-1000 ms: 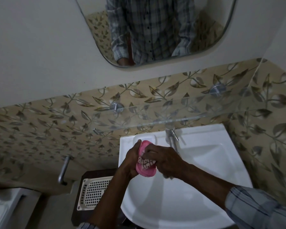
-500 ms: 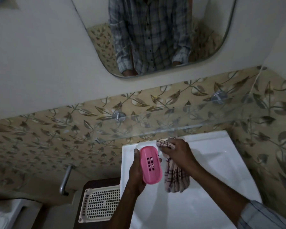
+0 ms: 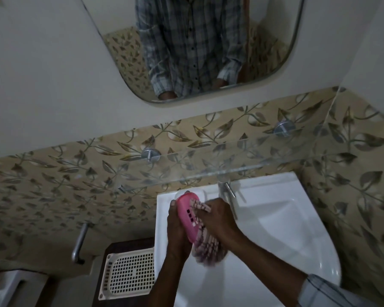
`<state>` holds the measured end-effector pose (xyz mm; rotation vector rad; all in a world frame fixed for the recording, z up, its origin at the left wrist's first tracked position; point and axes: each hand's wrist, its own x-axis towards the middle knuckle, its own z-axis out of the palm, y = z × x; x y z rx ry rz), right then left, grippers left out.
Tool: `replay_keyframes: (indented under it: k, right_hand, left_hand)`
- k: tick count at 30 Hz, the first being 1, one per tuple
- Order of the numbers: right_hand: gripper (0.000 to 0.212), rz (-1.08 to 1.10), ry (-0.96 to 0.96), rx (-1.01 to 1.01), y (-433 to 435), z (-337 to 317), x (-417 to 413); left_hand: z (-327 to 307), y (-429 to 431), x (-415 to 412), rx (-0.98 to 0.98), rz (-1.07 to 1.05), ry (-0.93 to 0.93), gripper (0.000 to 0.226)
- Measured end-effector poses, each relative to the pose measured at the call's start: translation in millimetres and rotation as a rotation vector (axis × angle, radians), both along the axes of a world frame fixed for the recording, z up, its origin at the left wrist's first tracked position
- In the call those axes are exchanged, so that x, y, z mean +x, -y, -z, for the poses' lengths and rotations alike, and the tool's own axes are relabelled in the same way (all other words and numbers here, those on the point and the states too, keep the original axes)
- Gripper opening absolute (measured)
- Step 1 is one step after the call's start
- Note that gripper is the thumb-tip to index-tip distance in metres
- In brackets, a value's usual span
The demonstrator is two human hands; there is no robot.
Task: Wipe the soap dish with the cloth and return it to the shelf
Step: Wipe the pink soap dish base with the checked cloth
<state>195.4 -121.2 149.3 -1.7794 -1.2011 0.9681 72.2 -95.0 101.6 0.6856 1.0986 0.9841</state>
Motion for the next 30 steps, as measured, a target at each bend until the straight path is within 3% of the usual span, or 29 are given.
replay_keyframes:
  k: [3,5,9,13,16,18,20,22,24,27,30]
  right_hand:
    - [0.03,0.055,-0.1,0.005,-1.8,1.7,6.8]
    - [0.035,0.142,-0.158,0.06,-6.5,2.3,6.4]
    - [0.031,-0.071,0.002,-0.071,5.9,19.3,-3.5]
    - [0.03,0.053,-0.053,-0.019,5.0,29.2,4.9]
    - [0.035,-0.145,0.025,-0.075,10.2,29.1,14.1]
    - [0.031,-0.136,0.157,0.063,2.0,21.1,31.6]
    - [0.005,-0.218,0.366,0.315,-8.3,7.5,48.4]
    - [0.025,-0.469,0.622,0.564,-14.2,5.8,54.9]
    - [0.03,-0.611,0.823,0.697,-14.9,16.4,54.4]
    - [0.024,-0.683,0.935,0.702,-8.8,30.0,50.0]
    - [0.017,-0.89,1.001,0.651,6.3,38.0,39.5]
  left_hand:
    - [-1.8,2.6,-0.2,0.071,0.081,-0.019,0.073]
    - [-4.1,4.9,1.6,0.059,0.117,-0.008,0.071]
    - [-7.5,-13.3,-5.4,0.054,0.006,-0.061,0.075]
    - [-13.3,-21.2,0.3,0.101,0.072,-0.115,0.058]
    - [-10.7,-18.9,-2.6,0.006,0.066,-0.136,0.077]
    - [-8.2,-16.9,-8.3,-0.109,0.098,-0.096,0.081]
    - [-8.6,-15.7,-13.0,-0.2,0.148,-0.033,0.079]
    - [-15.2,-19.5,-15.7,-0.261,0.187,-0.004,0.078]
    - [-23.8,-26.8,-16.1,-0.272,0.208,-0.019,0.076]
    - [-28.0,-34.4,-14.6,-0.328,0.211,-0.002,0.073]
    - [-21.9,-32.4,-12.2,-0.351,0.212,-0.023,0.078]
